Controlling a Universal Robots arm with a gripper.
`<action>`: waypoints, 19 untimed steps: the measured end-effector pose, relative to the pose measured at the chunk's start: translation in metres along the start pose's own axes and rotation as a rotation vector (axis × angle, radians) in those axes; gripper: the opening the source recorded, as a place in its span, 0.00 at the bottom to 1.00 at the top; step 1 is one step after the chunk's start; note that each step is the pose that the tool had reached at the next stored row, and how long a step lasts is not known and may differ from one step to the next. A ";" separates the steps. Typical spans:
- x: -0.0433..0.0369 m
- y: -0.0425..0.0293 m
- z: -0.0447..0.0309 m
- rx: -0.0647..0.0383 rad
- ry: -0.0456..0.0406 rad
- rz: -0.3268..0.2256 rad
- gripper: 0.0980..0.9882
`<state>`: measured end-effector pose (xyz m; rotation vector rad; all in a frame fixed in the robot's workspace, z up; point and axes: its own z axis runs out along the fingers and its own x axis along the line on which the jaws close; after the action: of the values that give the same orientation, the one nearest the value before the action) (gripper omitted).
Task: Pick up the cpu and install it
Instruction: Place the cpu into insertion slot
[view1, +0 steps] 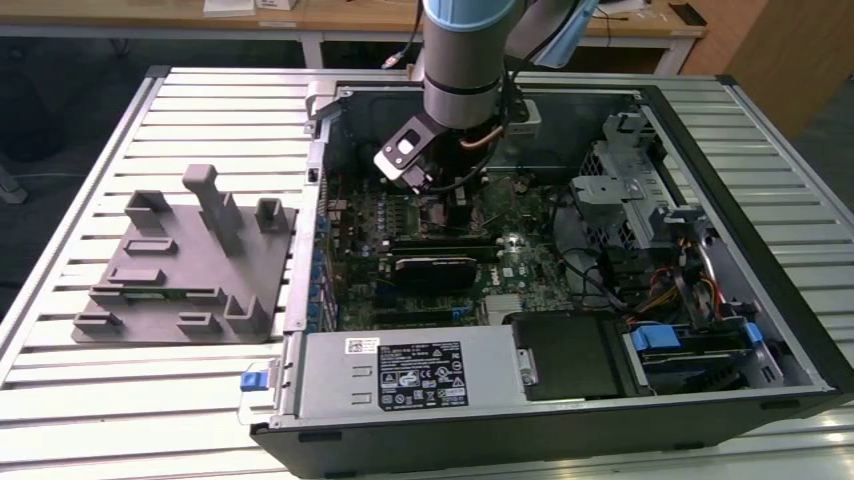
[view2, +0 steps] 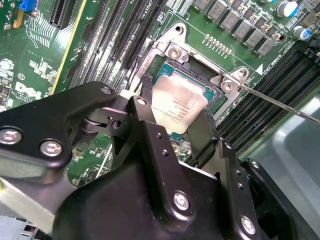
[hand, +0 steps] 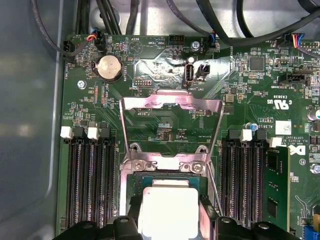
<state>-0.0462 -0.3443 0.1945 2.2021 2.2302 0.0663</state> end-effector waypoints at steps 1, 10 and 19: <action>0.0000 0.0000 0.0000 0.000 0.0008 0.000 0.48; -0.0004 0.0000 -0.0001 0.000 0.0296 0.001 0.48; -0.0004 -0.0016 0.0011 -0.001 0.0293 0.007 0.48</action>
<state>-0.0477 -0.3447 0.1933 2.2232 2.2368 0.1000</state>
